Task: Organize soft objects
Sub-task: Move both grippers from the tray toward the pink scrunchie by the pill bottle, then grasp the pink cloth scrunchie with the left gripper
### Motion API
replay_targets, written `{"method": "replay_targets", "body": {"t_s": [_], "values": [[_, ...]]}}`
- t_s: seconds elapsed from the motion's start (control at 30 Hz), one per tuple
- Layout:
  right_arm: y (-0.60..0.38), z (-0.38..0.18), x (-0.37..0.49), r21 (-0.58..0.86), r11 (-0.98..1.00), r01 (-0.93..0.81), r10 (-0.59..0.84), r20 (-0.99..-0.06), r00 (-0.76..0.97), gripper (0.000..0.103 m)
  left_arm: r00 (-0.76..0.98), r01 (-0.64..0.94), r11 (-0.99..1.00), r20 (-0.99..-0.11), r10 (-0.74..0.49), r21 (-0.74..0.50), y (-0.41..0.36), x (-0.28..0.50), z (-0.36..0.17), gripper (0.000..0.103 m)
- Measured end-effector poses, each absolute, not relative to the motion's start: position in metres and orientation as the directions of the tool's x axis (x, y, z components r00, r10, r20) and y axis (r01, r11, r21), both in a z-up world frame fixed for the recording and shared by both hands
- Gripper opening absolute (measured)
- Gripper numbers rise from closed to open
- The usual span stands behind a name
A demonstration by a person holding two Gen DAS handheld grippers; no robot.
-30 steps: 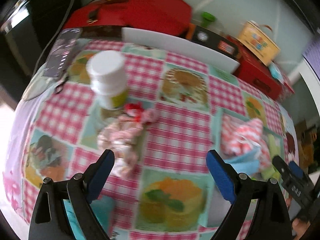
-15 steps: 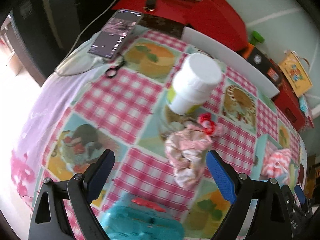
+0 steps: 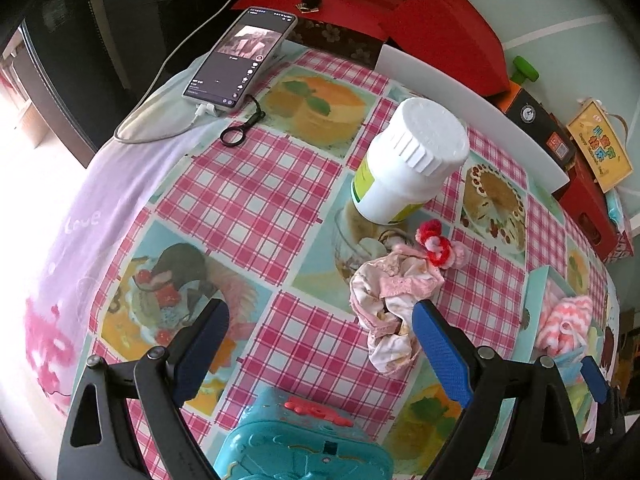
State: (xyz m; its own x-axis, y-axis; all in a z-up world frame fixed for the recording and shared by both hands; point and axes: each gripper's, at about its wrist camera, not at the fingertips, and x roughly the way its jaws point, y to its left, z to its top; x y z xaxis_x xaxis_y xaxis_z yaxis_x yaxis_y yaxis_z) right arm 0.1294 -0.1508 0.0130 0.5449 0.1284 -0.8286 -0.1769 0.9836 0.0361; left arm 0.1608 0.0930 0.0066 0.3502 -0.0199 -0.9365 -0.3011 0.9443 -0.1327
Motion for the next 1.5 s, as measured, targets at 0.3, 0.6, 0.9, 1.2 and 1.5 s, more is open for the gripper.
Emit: {"method": "replay_targets", "body": {"t_s": [0.3, 0.6, 0.9, 1.2, 1.5], "values": [[-0.127, 0.003, 0.135, 0.032, 0.973, -0.229, 0.152, -0.834, 0.53, 0.103, 0.319, -0.307, 0.941, -0.947, -0.035, -0.138, 0.095, 0.164, -0.003, 0.093], [-0.124, -0.004, 0.145, 0.059, 0.968, -0.242, 0.179, -0.842, 0.51, 0.103, 0.294, -0.3, 0.943, -0.954, -0.053, -0.145, 0.091, 0.171, -0.008, 0.093], [-0.126, -0.004, 0.147, 0.072, 0.967, -0.242, 0.191, -0.838, 0.512, 0.103, 0.244, -0.293, 0.942, -0.965, -0.093, -0.165, 0.079, 0.182, -0.024, 0.093], [-0.134, 0.002, 0.166, 0.17, 0.958, -0.231, 0.268, -0.817, 0.511, 0.103, 0.219, -0.286, 0.945, -0.971, -0.095, -0.157, 0.07, 0.202, -0.031, 0.093], [-0.126, -0.002, 0.198, 0.287, 0.928, -0.238, 0.366, -0.821, 0.439, 0.098, 0.194, -0.269, 0.954, -0.978, -0.084, -0.135, 0.064, 0.211, -0.041, 0.087]]}}
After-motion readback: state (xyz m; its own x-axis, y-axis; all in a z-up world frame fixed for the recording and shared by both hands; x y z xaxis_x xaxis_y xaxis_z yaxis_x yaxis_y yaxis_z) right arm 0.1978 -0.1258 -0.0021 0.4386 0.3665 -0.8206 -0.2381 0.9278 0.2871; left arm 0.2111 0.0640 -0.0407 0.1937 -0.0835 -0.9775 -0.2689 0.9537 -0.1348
